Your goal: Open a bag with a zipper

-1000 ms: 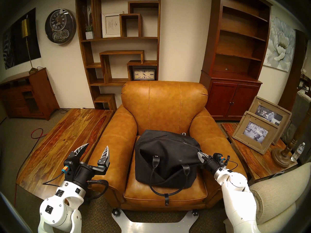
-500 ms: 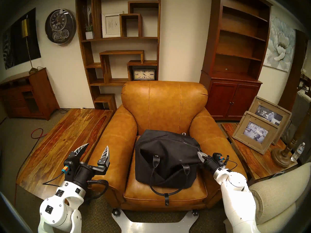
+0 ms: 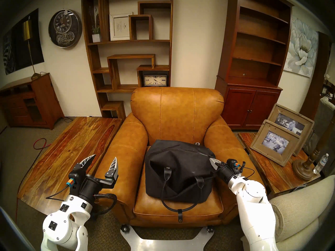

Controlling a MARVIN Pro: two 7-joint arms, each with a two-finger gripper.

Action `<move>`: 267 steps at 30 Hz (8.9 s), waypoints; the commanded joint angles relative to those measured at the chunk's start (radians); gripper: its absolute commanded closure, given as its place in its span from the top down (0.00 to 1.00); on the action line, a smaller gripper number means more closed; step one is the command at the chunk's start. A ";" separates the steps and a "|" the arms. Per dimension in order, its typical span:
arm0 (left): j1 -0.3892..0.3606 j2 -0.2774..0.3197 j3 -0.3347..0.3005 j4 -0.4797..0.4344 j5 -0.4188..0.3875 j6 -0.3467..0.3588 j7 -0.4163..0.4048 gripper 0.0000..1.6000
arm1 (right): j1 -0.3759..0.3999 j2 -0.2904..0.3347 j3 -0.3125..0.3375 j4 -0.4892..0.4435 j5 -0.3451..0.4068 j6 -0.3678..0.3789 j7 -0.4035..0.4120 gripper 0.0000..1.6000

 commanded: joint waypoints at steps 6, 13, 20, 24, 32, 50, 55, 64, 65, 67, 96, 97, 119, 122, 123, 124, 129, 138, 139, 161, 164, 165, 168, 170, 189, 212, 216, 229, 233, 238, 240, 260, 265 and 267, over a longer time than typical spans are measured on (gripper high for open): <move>-0.001 0.002 0.001 -0.019 0.002 -0.003 -0.002 1.00 | 0.010 -0.045 -0.084 -0.116 -0.083 0.088 -0.072 0.00; -0.002 0.002 0.001 -0.019 0.001 -0.003 -0.002 1.00 | 0.023 -0.095 -0.126 -0.150 -0.127 0.102 -0.147 0.00; -0.002 0.002 0.001 -0.018 0.001 -0.004 -0.002 1.00 | -0.014 -0.131 -0.182 -0.230 -0.148 0.110 -0.208 0.00; -0.002 0.002 0.001 -0.018 0.001 -0.004 -0.002 1.00 | -0.057 -0.126 -0.263 -0.248 -0.165 0.107 -0.291 0.00; -0.003 0.002 0.001 -0.017 0.001 -0.004 -0.002 1.00 | -0.122 -0.091 -0.399 -0.321 -0.189 0.102 -0.390 0.00; -0.002 0.002 0.001 -0.018 0.001 -0.004 -0.002 1.00 | 0.006 0.000 -0.683 -0.257 -0.103 0.110 -0.731 0.00; -0.002 0.002 0.001 -0.018 0.001 -0.004 -0.002 1.00 | 0.057 -0.006 -0.729 -0.226 -0.081 0.115 -0.769 0.00; -0.003 0.002 0.001 -0.017 0.001 -0.004 -0.002 1.00 | 0.144 -0.030 -0.795 -0.156 -0.051 0.127 -0.797 0.00; -0.003 0.002 0.001 -0.017 0.001 -0.004 -0.002 1.00 | 0.144 -0.030 -0.795 -0.156 -0.051 0.127 -0.797 0.00; -0.003 0.002 0.001 -0.016 0.000 -0.004 -0.002 1.00 | 0.169 -0.037 -0.816 -0.146 -0.037 0.126 -0.801 0.00; -0.006 0.002 0.001 -0.012 0.000 -0.004 -0.002 1.00 | 0.436 -0.173 -1.017 0.135 0.065 0.158 -0.870 0.00; -0.006 0.002 0.001 -0.012 0.000 -0.004 -0.002 1.00 | 0.430 -0.166 -1.016 0.130 0.066 0.155 -0.865 0.00; -0.005 0.001 -0.017 -0.014 -0.005 -0.006 -0.001 1.00 | 0.599 -0.291 -1.139 0.376 0.118 0.197 -0.911 0.00; -0.004 0.000 -0.022 -0.015 -0.007 -0.006 -0.002 1.00 | 0.621 -0.313 -1.151 0.417 0.127 0.200 -0.915 0.00; -0.002 0.000 -0.028 -0.017 -0.009 -0.007 -0.001 1.00 | 0.623 -0.311 -1.157 0.425 0.129 0.200 -0.913 0.00; -0.002 0.000 -0.027 -0.016 -0.009 -0.007 -0.002 1.00 | 0.630 -0.319 -1.162 0.441 0.132 0.202 -0.913 0.00; 0.001 -0.001 -0.036 -0.019 -0.013 -0.007 -0.003 1.00 | 0.660 -0.344 -1.185 0.509 0.143 0.201 -0.908 0.00; 0.011 -0.002 -0.047 -0.027 -0.022 -0.008 -0.008 1.00 | 0.726 -0.409 -1.227 0.657 0.170 0.193 -0.888 0.00; 0.012 -0.002 -0.047 -0.027 -0.023 -0.008 -0.009 1.00 | 0.737 -0.421 -1.231 0.679 0.177 0.191 -0.885 0.00; 0.005 -0.004 -0.019 -0.023 -0.016 -0.005 -0.024 1.00 | 0.830 -0.513 -1.406 0.953 0.397 0.116 -0.877 0.00; 0.004 -0.005 -0.018 -0.023 -0.014 -0.005 -0.024 1.00 | 0.832 -0.512 -1.442 0.956 0.425 0.092 -0.885 0.00; 0.006 -0.005 -0.021 -0.025 -0.015 -0.005 -0.024 1.00 | 0.832 -0.511 -1.456 0.956 0.422 0.073 -0.896 0.00; 0.006 -0.006 -0.023 -0.026 -0.015 -0.005 -0.024 1.00 | 0.820 -0.502 -1.441 0.924 0.400 0.007 -0.949 1.00; 0.008 -0.007 -0.027 -0.028 -0.016 -0.006 -0.024 1.00 | 0.813 -0.496 -1.418 0.902 0.378 -0.021 -0.991 1.00; -0.013 -0.007 -0.008 -0.006 0.000 -0.003 -0.025 1.00 | 0.740 -0.262 -1.368 0.640 0.273 -0.225 -1.303 1.00; -0.030 -0.009 -0.004 0.011 0.012 -0.004 -0.025 1.00 | 0.582 -0.002 -1.335 0.330 0.164 -0.367 -1.554 1.00; -0.032 -0.009 -0.003 0.012 0.014 -0.004 -0.025 1.00 | 0.552 0.054 -1.333 0.270 0.149 -0.381 -1.576 1.00; -0.038 -0.011 -0.002 0.017 0.018 -0.004 -0.025 1.00 | 0.467 0.208 -1.282 0.124 0.118 -0.418 -1.635 1.00; -0.039 -0.011 -0.002 0.018 0.020 -0.004 -0.025 1.00 | 0.434 0.259 -1.273 0.075 0.108 -0.432 -1.646 1.00; -0.042 -0.011 -0.002 0.020 0.021 -0.004 -0.025 1.00 | 0.386 0.339 -1.268 -0.008 0.095 -0.451 -1.650 1.00; -0.043 -0.012 -0.002 0.021 0.022 -0.004 -0.025 1.00 | 0.363 0.361 -1.265 -0.032 0.094 -0.454 -1.652 1.00; -0.043 -0.015 -0.002 0.016 0.024 -0.005 -0.026 1.00 | 0.182 0.620 -1.220 -0.305 0.017 -0.488 -1.691 1.00; -0.045 -0.015 -0.002 0.019 0.025 -0.005 -0.026 1.00 | 0.189 0.666 -1.176 -0.310 -0.014 -0.484 -1.680 1.00; -0.046 -0.015 -0.001 0.023 0.026 -0.004 -0.026 1.00 | 0.194 0.681 -1.118 -0.277 -0.015 -0.481 -1.691 1.00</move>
